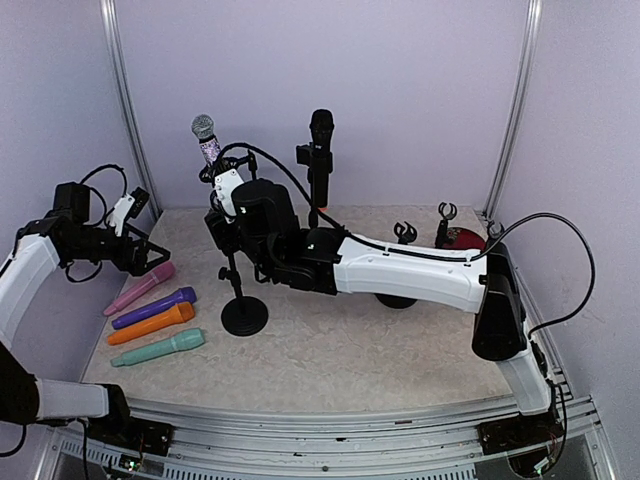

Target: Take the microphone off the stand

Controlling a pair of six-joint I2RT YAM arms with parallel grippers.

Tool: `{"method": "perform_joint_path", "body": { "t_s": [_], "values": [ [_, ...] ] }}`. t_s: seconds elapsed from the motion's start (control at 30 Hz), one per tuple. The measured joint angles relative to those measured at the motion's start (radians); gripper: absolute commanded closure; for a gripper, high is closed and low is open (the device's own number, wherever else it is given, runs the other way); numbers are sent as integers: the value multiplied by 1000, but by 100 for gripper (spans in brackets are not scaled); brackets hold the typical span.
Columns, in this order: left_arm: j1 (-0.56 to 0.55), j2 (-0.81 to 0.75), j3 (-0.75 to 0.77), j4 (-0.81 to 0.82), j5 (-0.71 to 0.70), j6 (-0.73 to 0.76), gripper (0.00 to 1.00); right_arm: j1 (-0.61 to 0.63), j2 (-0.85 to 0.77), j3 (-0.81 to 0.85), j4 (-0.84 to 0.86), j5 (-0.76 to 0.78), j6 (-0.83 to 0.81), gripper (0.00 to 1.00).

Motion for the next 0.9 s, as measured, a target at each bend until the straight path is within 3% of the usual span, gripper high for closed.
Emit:
{"method": "perform_joint_path", "body": {
  "t_s": [0.13,0.3,0.67,0.9],
  "values": [
    [0,0,0,-6,3,8,1,-2,-16,-25,31,-50,-32,66],
    [1,0,0,-23,20,20,1,-33,-102,-138,32,-220,-43,78],
    [1,0,13,-99,79,74,1,-304,-283,-295,-32,-829,-7,81],
    [1,0,18,-123,100,100,1,-372,-322,-313,-39,-1067,-115,80]
  ]
}}
